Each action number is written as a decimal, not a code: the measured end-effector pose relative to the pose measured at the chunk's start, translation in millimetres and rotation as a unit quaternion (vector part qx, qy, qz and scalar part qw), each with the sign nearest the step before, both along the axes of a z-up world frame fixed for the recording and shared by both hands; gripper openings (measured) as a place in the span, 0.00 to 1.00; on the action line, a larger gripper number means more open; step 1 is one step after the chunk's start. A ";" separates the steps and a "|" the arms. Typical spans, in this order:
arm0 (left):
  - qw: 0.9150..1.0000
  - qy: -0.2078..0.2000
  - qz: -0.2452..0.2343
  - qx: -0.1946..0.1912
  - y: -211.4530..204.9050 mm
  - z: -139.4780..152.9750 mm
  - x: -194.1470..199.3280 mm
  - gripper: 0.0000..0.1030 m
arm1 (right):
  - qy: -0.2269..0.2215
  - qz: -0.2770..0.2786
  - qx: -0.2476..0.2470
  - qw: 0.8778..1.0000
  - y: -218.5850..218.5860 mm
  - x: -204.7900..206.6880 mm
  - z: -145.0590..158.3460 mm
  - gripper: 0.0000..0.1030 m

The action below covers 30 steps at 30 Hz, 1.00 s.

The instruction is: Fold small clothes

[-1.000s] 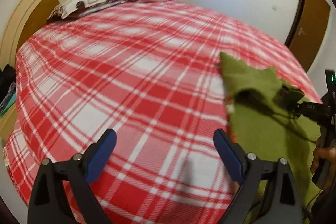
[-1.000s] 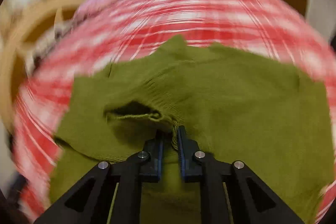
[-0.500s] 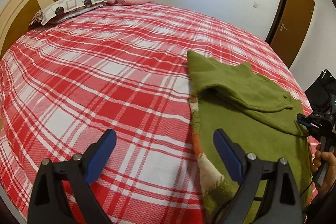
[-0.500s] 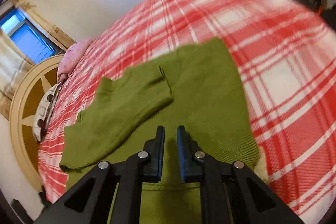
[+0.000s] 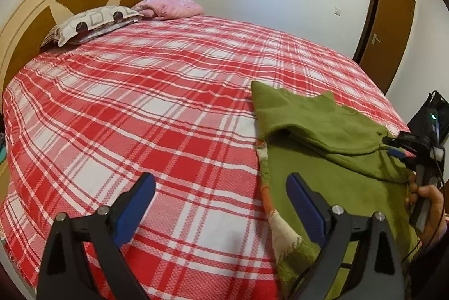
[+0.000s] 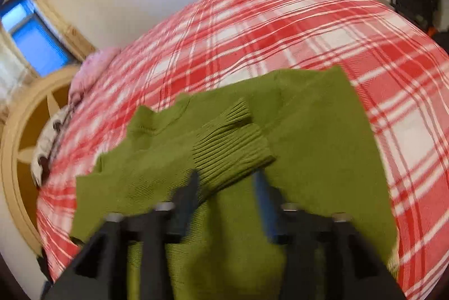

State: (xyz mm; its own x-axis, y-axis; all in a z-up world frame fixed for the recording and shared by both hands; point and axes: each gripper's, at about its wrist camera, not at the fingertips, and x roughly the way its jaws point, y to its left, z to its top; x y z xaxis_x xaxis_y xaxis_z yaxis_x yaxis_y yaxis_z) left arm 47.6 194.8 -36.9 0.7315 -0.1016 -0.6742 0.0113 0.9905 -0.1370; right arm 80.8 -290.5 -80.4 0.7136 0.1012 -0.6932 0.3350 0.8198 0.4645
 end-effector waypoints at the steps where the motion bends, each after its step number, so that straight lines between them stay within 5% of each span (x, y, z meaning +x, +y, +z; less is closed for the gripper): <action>1: 1.000 0.004 0.003 -0.003 1.2 -2.3 2.6 0.94 | -0.007 -0.001 0.005 1.000 -0.8 -3.8 0.7 0.69; 13: 0.999 0.045 -0.026 0.004 -36.6 -15.6 55.4 0.94 | 0.048 0.026 -0.107 0.993 14.6 30.9 -3.1 0.68; 14: 0.998 0.051 -0.022 0.006 -40.3 -17.5 64.2 0.94 | 0.049 0.027 -0.112 0.992 16.5 33.6 -4.0 0.64; 16: 0.998 0.057 -0.015 0.009 -46.4 -21.4 75.0 0.94 | 0.069 0.026 -0.146 0.987 21.2 39.7 -5.3 0.35; 21: 0.993 0.096 0.003 0.064 -58.4 -42.4 97.6 0.93 | 0.057 0.052 -0.146 0.986 18.8 34.1 -1.3 0.09; 26: 0.992 0.111 0.052 0.043 -25.8 -50.0 101.3 0.93 | 0.027 0.067 -0.151 0.986 19.2 2.5 19.9 0.07; 30: 0.989 0.122 0.089 0.007 7.4 -54.4 101.2 0.93 | 0.046 0.062 -0.144 0.987 16.0 -11.2 6.1 0.07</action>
State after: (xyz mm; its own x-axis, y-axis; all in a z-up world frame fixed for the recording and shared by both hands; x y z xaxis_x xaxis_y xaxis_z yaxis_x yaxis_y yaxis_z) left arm 148.8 202.2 -91.3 0.5532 0.0251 -0.8327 -0.1956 0.9755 -0.1006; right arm 69.5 -274.5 -74.2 0.6405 -0.0271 -0.7675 0.2543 0.9505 0.1787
